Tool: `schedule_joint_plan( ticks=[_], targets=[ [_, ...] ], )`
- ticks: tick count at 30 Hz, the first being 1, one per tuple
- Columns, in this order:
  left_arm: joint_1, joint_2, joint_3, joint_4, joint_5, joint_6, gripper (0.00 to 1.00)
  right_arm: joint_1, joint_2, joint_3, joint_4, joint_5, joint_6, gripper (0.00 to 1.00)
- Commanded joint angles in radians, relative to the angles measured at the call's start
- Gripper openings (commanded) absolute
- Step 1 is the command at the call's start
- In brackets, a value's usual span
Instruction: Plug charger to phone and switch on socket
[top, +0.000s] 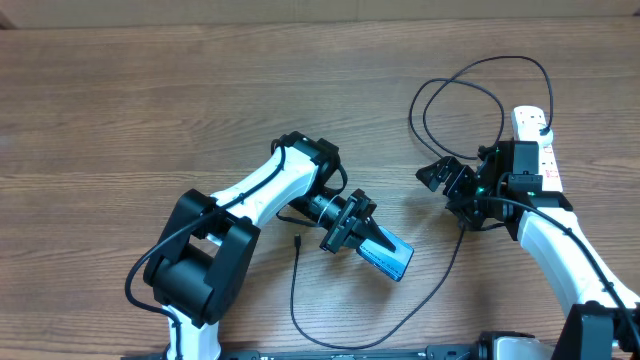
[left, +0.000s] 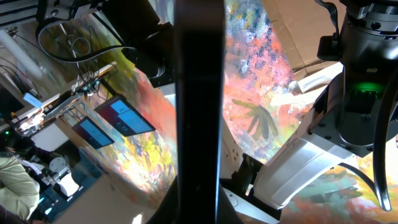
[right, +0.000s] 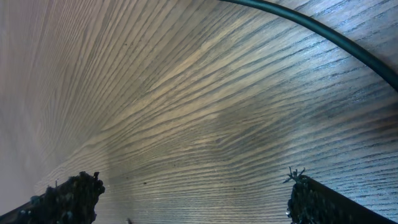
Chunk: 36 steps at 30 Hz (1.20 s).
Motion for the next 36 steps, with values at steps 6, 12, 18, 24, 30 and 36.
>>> schedule_joint_plan(
  ticks=[6, 12, 18, 24, 30, 36],
  targets=[
    [0.005, -0.022, 0.003, -0.003, 0.038, -0.005, 0.04, 0.003, -0.008, 0.005, 0.006, 0.010, -0.008, 1.00],
    [0.005, -0.022, 0.003, 0.005, -0.025, -0.005, 0.04, 0.003, -0.008, 0.005, 0.006, 0.010, -0.008, 1.00],
    [0.005, -0.022, 0.003, 0.097, -0.306, 0.021, 0.04, 0.003, -0.008, 0.005, 0.006, 0.010, -0.008, 1.00],
    [0.004, -0.022, 0.003, 0.203, -0.615, 0.021, 0.04, 0.003, -0.008, 0.005, 0.006, 0.010, -0.008, 1.00],
    [0.015, -0.022, 0.003, 0.349, -0.637, 0.021, 0.04, 0.003, -0.008, 0.005, 0.006, 0.010, -0.008, 1.00],
    [0.034, -0.022, 0.003, 0.513, -0.663, 0.020, 0.04, 0.003, -0.008, 0.005, 0.006, 0.010, -0.008, 1.00]
  ],
)
